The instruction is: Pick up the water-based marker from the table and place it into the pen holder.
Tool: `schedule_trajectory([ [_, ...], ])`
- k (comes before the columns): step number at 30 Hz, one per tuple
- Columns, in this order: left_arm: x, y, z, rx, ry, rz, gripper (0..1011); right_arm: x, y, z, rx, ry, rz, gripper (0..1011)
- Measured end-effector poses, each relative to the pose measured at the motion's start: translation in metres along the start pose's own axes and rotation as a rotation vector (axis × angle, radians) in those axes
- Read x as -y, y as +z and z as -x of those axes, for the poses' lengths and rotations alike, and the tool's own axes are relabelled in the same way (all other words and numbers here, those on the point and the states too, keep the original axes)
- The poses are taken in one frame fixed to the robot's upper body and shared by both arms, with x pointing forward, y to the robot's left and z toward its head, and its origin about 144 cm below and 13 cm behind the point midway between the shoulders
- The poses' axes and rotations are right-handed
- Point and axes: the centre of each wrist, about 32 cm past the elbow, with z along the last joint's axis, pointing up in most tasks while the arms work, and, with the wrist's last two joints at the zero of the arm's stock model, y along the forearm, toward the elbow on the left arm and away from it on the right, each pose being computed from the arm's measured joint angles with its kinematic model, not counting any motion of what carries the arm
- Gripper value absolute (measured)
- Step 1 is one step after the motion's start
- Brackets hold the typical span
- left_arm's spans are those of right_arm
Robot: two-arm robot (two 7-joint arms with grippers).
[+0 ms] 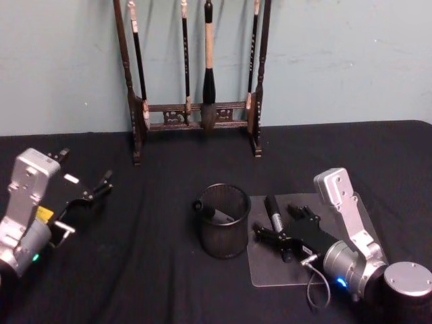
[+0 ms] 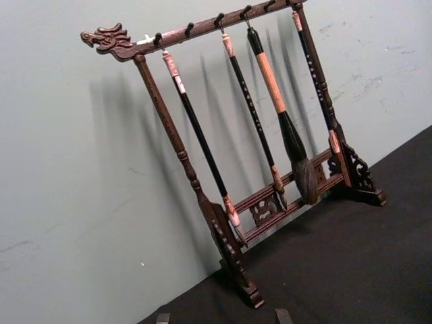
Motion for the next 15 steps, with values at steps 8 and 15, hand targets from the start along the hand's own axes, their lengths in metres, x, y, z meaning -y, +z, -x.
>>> schedule_trajectory([
  [8,0.0000,0.0000,0.0000,0.000,0.000,0.000,1009,-0.0002,-0.0010,-0.0001,-0.002,0.002,0.000,1002],
  [15,0.0000,0.0000,0.0000,0.000,0.000,0.000,1009,-0.0002,-0.0010,-0.0001,-0.003,0.002,-0.001,1002],
])
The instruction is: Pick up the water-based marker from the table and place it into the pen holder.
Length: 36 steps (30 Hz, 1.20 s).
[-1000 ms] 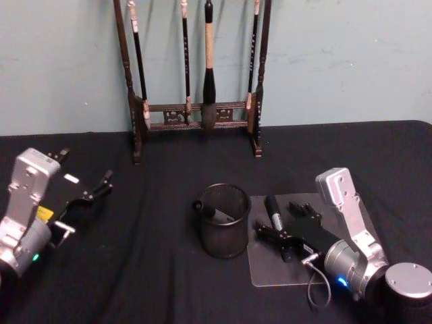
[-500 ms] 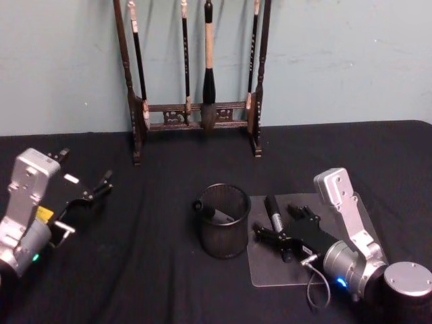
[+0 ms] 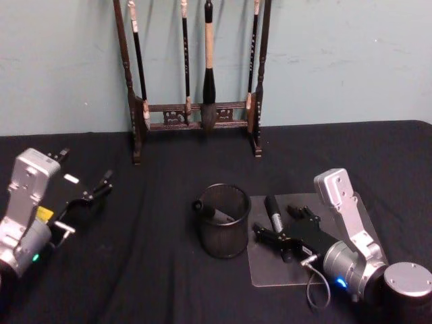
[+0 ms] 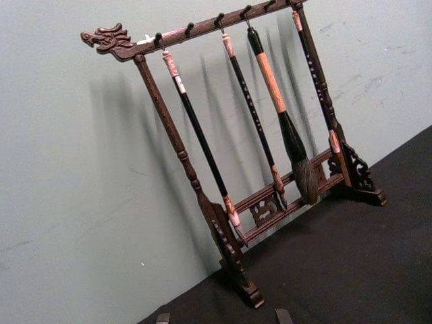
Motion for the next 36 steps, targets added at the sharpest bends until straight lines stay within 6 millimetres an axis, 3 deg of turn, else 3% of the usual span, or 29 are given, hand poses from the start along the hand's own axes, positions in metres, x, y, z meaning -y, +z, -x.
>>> schedule_trajectory([
  [3,0.0000,0.0000,0.0000,0.000,0.000,0.000,1009,0.0000,0.0000,0.0000,0.000,0.000,0.000,993],
  [10,0.0000,0.0000,0.0000,0.000,0.000,0.000,1009,0.0001,-0.0001,0.0001,0.000,0.000,-0.001,860],
  [25,0.0000,0.0000,0.0000,0.000,0.000,0.000,1009,0.0001,0.0002,0.0002,0.000,0.000,-0.002,361],
  [27,0.0000,0.0000,0.0000,0.000,0.000,0.000,1009,0.0001,0.0001,0.0002,0.000,0.000,-0.002,333],
  [28,0.0000,0.0000,0.0000,0.000,0.000,0.000,1009,0.0001,0.0002,0.0002,0.000,0.000,-0.002,262],
  [36,0.0000,0.0000,0.0000,0.000,0.000,0.000,1009,0.0001,0.0002,0.0002,0.000,0.000,-0.002,213],
])
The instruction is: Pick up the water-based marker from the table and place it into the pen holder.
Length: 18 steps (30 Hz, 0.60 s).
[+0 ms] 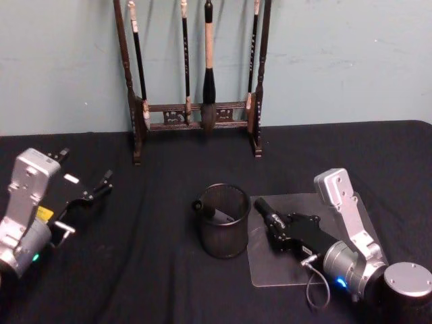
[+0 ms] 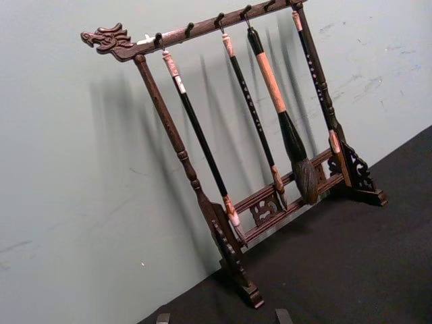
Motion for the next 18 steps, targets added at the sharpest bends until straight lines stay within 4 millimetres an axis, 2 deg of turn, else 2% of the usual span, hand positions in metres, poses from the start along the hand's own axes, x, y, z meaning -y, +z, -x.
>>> schedule_trajectory([
  [18,0.0000,0.0000,0.0000,0.000,0.000,0.000,1009,0.0034,-0.0008,0.0018,-0.015,0.027,-0.054,213],
])
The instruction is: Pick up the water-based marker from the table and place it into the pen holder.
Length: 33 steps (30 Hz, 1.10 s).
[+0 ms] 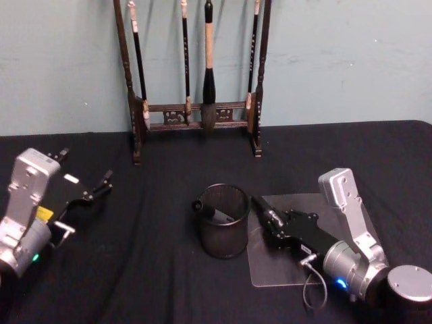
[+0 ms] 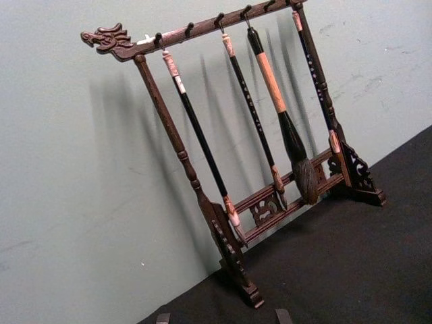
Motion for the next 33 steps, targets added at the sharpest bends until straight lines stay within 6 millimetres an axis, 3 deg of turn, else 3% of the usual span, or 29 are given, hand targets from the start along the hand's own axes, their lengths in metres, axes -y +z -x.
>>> schedule_trajectory([
  [33,0.0000,0.0000,0.0000,0.000,0.000,0.000,1009,0.0091,-0.0007,0.0040,0.076,-0.008,-0.264,213],
])
